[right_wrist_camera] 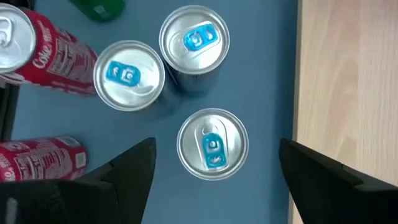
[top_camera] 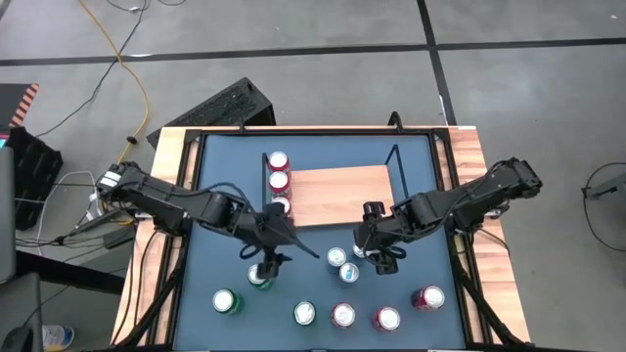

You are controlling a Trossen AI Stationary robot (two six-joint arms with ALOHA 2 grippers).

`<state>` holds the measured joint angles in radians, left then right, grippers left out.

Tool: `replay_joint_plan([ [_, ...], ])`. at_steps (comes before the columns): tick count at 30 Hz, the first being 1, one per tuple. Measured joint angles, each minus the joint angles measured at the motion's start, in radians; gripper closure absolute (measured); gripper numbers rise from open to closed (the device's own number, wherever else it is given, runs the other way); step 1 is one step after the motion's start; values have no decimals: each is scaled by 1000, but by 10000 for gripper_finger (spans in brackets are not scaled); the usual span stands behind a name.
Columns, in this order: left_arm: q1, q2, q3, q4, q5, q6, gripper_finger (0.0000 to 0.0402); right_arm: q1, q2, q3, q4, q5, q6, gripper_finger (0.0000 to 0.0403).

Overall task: Place canned beverage on shelf
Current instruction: Put the blue soda can on the shelf

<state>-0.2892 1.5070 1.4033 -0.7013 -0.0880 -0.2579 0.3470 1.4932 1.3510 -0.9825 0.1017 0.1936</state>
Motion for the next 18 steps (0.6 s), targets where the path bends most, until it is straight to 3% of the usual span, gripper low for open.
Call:
replay_joint_plan([
  [5, 51, 0, 0, 139, -5, 83, 156, 4, -11, 23, -24, 0, 34, 78],
  [10, 128, 4, 0, 157, -7, 120, 156, 28, -11, 108, -102, 0, 43, 78],
  [14, 143, 52, 1, 188, 26, 160, 156, 51, -11, 204, -236, 15, 78, 78],
  [18, 151, 101, 52, 182, 35, 295, 156, 77, -11, 327, -401, 69, 116, 78],
])
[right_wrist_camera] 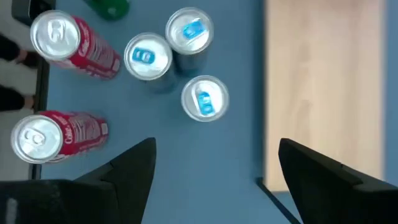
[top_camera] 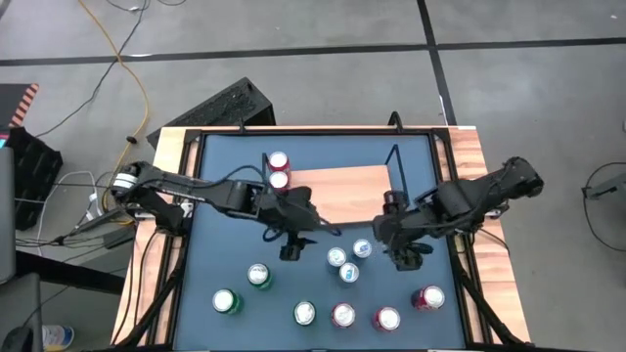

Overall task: Place canned beverage on shelf
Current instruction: Put the blue soda can on the shelf

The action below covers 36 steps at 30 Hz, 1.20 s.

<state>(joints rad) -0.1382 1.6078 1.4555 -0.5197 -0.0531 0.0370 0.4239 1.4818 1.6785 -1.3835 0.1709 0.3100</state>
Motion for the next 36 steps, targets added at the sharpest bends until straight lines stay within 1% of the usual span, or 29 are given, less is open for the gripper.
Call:
replay_joint_plan([
  [3, 21, -2, 54, 13, 21, 6, 156, 15, 0, 92, -83, 42, 56, 78],
  [4, 25, -2, 72, -8, 18, 11, 156, 22, 0, 119, -107, 55, 79, 78],
  [7, 30, -4, 134, -103, -24, 35, 156, 51, 0, 193, -163, 101, 154, 78],
  [9, 31, -10, 178, -125, -70, 19, 156, 72, 0, 232, -187, 132, 207, 78],
  [11, 32, -14, 212, -139, -91, -30, 156, 96, -5, 251, -185, 156, 254, 78],
  [14, 13, -4, 219, -144, -90, -105, 156, 139, -17, 254, -188, 199, 347, 78],
  [16, -19, 16, 206, -151, -91, -110, 156, 163, -18, 254, -187, 224, 398, 78],
  [18, -53, 40, 191, -150, -114, -107, 156, 198, -17, 254, -187, 243, 445, 78],
  [21, -92, 85, 178, -111, -146, -137, 156, 248, -14, 254, -187, 249, 483, 78],
  [24, -122, 132, 177, -36, -158, -162, 156, 299, -8, 253, -186, 264, 482, 78],
  [27, -149, 155, 177, 24, -213, -166, 156, 337, -7, 246, -188, 295, 492, 78],
  [29, -160, 171, 178, 78, -241, -144, 156, 363, -8, 246, -188, 304, 518, 78],
  [32, -169, 214, 178, 115, -304, -99, 156, 403, -8, 245, -188, 323, 560, 78],
  [36, -173, 282, 178, 157, -319, -113, 156, 453, -8, 245, -188, 371, 592, 78],
])
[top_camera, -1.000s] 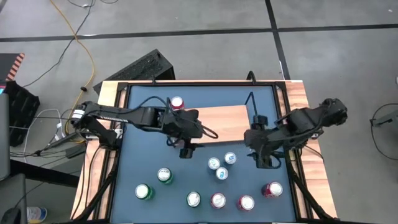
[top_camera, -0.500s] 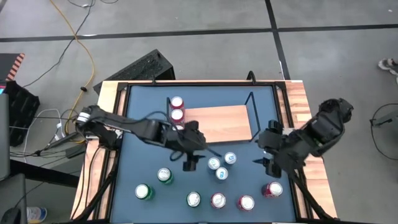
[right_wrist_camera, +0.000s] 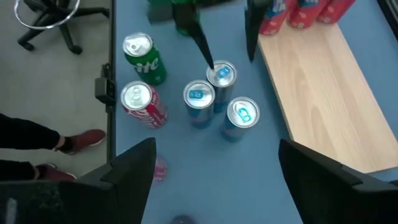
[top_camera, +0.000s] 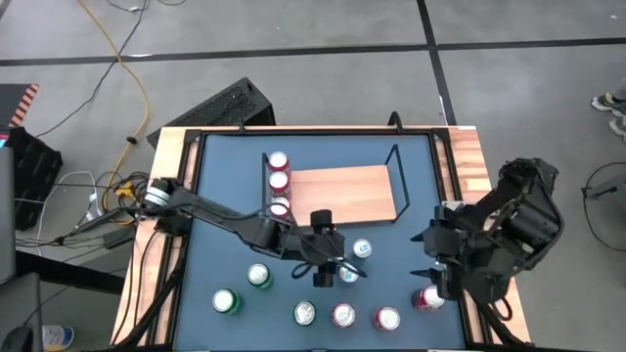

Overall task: Place canned beverage on shelf
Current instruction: Put the blue soda can on the shelf

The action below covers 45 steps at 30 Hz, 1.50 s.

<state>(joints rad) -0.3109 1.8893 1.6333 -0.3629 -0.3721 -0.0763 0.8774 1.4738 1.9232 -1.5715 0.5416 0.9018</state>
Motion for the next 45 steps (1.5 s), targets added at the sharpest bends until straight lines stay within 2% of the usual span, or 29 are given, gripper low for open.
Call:
replay_joint_plan([
  [4, -3, 32, -1, 14, 1, -18, 156, 26, 0, 0, 0, 34, 15, 78],
  [12, -15, 30, -5, 1, -18, -24, 156, 26, 0, 0, 0, 37, 35, 78],
  [19, -25, 7, -176, 209, -60, -102, 156, 25, 0, 0, 0, 36, 36, 78],
  [28, -29, 0, -183, 217, -81, -51, 156, 23, 0, 0, 1, 60, 43, 78],
  [37, -32, 0, -285, 349, -83, -160, 156, 23, 0, 0, 1, 66, 43, 78],
  [45, -33, -4, -293, 360, -81, -142, 156, 23, 0, 0, 1, 67, 42, 78],
])
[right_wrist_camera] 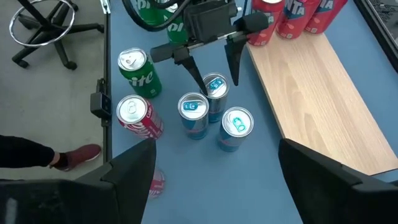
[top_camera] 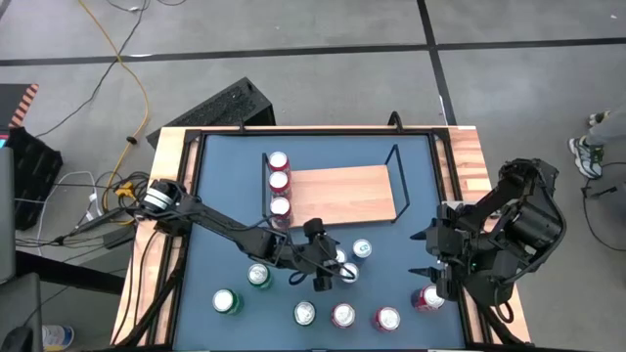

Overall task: Place canned beverage on shelf
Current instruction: Put the blue soda can on the shelf

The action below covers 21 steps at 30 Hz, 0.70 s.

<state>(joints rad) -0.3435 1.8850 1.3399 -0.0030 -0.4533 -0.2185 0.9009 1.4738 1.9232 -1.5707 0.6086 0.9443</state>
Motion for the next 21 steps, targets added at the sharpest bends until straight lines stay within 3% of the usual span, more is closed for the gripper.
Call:
replay_joint_plan([
  [5, -1, -58, 0, -15, -53, 40, 156, 0, 0, -7, -1, 0, -1, 78],
  [9, -10, -74, 1, -30, -14, 60, 156, 0, 0, -35, 0, -2, 1, 78],
  [14, -25, -69, 0, -76, -5, -30, 156, 0, 0, -48, 1, -5, 23, 78],
  [21, -24, -68, -3, -68, -26, 39, 156, 0, 0, -48, 3, -6, 25, 78],
])
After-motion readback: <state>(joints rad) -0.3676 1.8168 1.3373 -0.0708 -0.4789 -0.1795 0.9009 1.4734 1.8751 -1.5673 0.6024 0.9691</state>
